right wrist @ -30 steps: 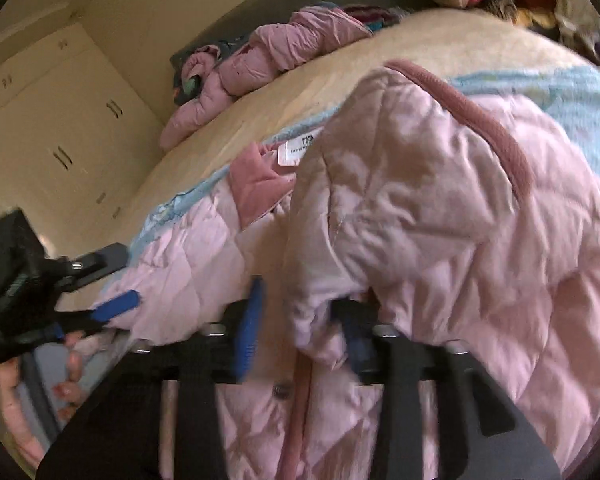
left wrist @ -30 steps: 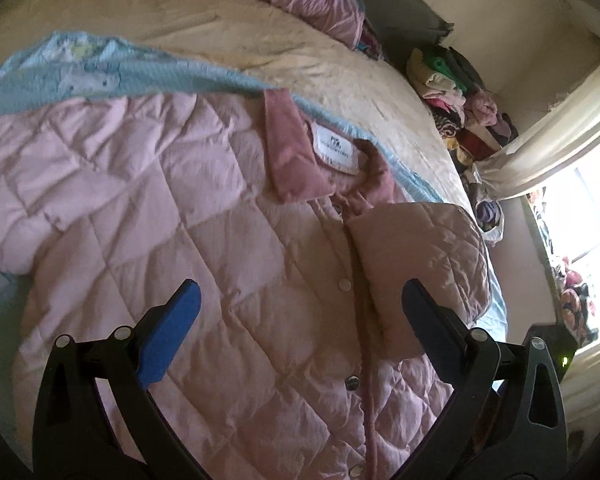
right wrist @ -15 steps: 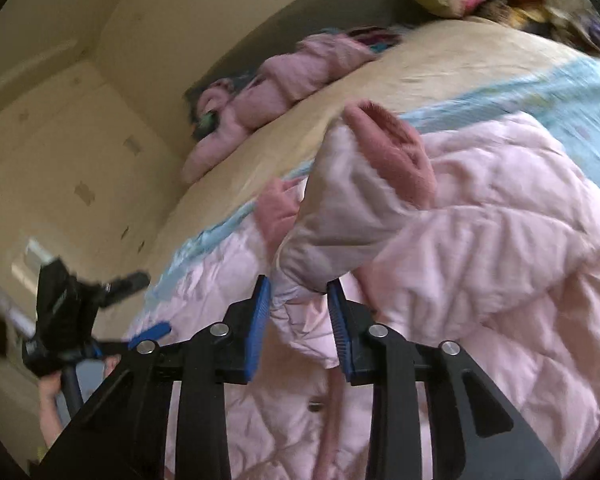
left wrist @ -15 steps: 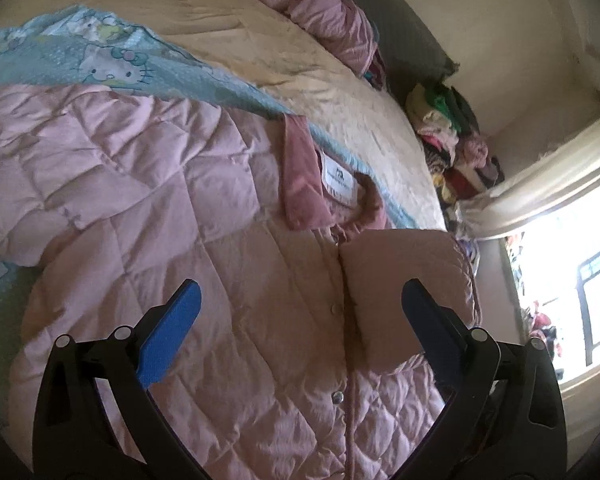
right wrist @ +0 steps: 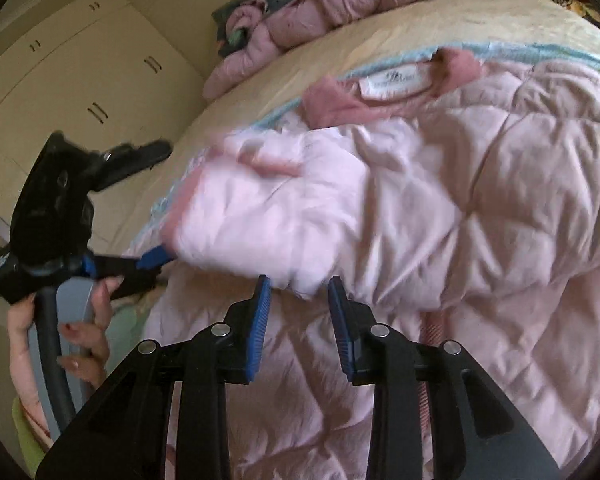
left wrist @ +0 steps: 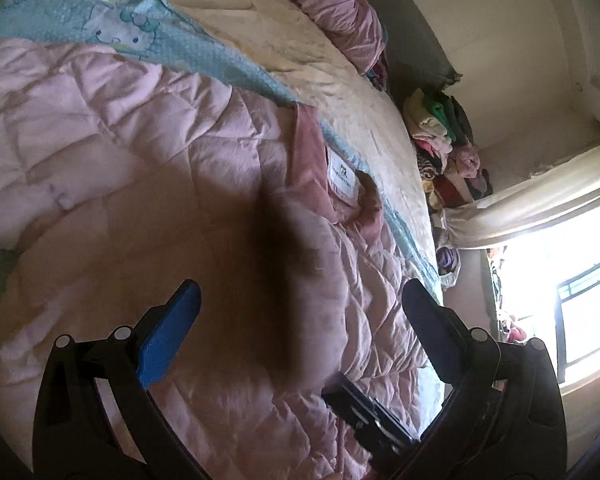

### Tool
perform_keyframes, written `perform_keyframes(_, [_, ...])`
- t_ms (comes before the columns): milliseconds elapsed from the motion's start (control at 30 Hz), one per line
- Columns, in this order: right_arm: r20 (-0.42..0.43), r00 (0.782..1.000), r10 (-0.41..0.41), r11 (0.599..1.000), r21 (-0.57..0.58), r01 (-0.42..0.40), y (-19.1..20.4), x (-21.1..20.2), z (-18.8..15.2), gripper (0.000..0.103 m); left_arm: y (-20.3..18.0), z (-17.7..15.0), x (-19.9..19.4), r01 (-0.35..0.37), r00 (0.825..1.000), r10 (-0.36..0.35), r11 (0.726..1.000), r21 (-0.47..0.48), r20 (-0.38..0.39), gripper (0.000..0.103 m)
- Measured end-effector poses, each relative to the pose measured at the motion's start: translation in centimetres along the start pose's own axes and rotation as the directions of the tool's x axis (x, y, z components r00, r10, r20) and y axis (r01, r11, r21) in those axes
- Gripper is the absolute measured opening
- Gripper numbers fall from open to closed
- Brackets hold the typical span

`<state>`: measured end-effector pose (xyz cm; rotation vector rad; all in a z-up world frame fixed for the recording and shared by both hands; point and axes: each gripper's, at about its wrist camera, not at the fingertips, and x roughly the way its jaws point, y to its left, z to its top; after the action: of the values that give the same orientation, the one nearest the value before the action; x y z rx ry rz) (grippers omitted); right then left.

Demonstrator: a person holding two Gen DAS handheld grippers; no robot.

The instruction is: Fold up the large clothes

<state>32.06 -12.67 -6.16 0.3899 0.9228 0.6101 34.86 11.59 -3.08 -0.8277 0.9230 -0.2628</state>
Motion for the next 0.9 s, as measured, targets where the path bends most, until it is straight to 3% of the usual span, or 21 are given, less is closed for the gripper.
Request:
perform_keyframes(200, [0.019, 1.0, -0.016, 0.998, 0.061, 0.015, -0.8, -2.5, -1.1, 0.045, 1.6, -0.7, 2.6, -0.07, 0.996, 0.069, 0.997, -0.016, -0.054, 0.094])
perform_keyframes(333, [0.067, 0.997, -0.046, 0.995, 0.091, 0.04, -1.9, -5.4, -1.6, 0.048, 0.3, -1.5, 3.6, -0.151, 0.988, 0.154, 0.985, 0.085, -0.027, 0.093])
perform_keyframes(400, [0.09, 0.994, -0.059, 0.994, 0.097, 0.05, -2.4, -6.5, -1.8, 0.048, -0.5, -1.9, 4.0, -0.192, 0.981, 0.193, 0.97, 0.147, 0.005, 0.067])
perform_keyframes(433, [0.106, 0.992, -0.068, 0.993, 0.103, 0.057, -2.7, -7.5, -2.2, 0.049, -0.7, -2.1, 4.2, -0.223, 0.975, 0.223, 0.961, 0.166, 0.018, 0.044])
perform_keyframes(467, [0.112, 0.991, -0.078, 0.992, 0.107, 0.066, -2.9, -7.9, -2.3, 0.049, -0.8, -2.2, 4.3, -0.241, 0.97, 0.239, 0.954, 0.176, 0.03, 0.032])
perform_keyframes(567, [0.115, 0.987, -0.108, 0.989, 0.118, 0.095, -4.1, -9.5, -3.5, 0.049, -1.6, -2.0, 3.5, -0.22, 0.975, 0.21, 0.951, 0.218, 0.068, 0.012])
perform_keyframes(700, [0.113, 0.983, -0.146, 0.981, 0.147, 0.129, -5.9, -11.0, -4.6, 0.049, -3.6, -1.1, 0.1, -0.139, 0.981, 0.097, 0.955, 0.261, 0.169, 0.007])
perform_keyframes(833, [0.138, 0.97, -0.198, 0.969, 0.174, 0.173, -7.4, -12.7, -4.8, 0.049, -5.3, -0.5, -3.0, -0.165, 0.959, 0.077, 0.935, 0.314, 0.273, 0.006])
perform_keyframes(900, [0.155, 0.96, -0.235, 0.961, 0.184, 0.205, -8.0, -13.2, -4.8, 0.049, -5.4, -0.2, -3.4, -0.182, 0.954, 0.087, 0.929, 0.321, 0.288, 0.006])
